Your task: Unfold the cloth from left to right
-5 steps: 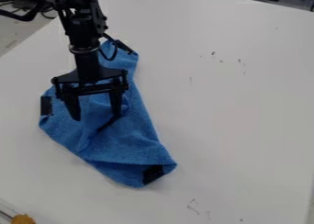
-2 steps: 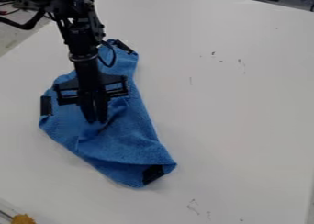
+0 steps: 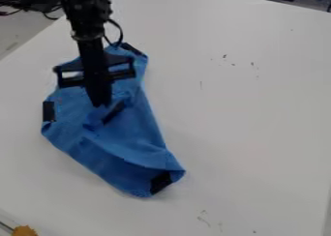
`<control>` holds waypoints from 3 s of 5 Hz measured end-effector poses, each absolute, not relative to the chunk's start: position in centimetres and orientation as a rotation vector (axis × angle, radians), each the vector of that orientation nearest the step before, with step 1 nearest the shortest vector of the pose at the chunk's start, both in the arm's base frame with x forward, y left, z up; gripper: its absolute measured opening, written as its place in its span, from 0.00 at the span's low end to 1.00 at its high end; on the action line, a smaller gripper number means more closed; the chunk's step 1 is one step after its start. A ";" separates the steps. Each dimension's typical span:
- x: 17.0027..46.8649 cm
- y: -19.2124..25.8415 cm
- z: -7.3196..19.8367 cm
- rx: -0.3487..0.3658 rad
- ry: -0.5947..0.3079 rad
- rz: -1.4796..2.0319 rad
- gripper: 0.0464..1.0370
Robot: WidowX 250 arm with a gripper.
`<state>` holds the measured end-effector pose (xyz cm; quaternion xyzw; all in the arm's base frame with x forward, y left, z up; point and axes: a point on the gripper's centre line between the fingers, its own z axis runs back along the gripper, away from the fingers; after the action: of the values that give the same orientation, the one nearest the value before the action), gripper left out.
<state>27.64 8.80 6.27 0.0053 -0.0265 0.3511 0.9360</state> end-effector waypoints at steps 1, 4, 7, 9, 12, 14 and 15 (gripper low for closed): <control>29.1 7.8 8.6 0.003 -0.063 0.728 0.01; 34.7 -0.8 7.7 -0.215 -0.117 0.770 0.01; 39.5 -7.6 4.7 -0.371 -0.083 0.722 0.01; 40.4 -8.3 3.5 -0.420 -0.083 0.736 0.02; 39.2 -7.1 3.0 -0.119 -0.038 0.691 0.72; 39.6 -6.5 3.6 0.066 -0.169 0.575 0.97; 39.3 -6.9 6.3 0.025 -0.211 0.442 0.96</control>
<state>39.30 -6.90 6.32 0.0126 -0.1043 0.2190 0.9700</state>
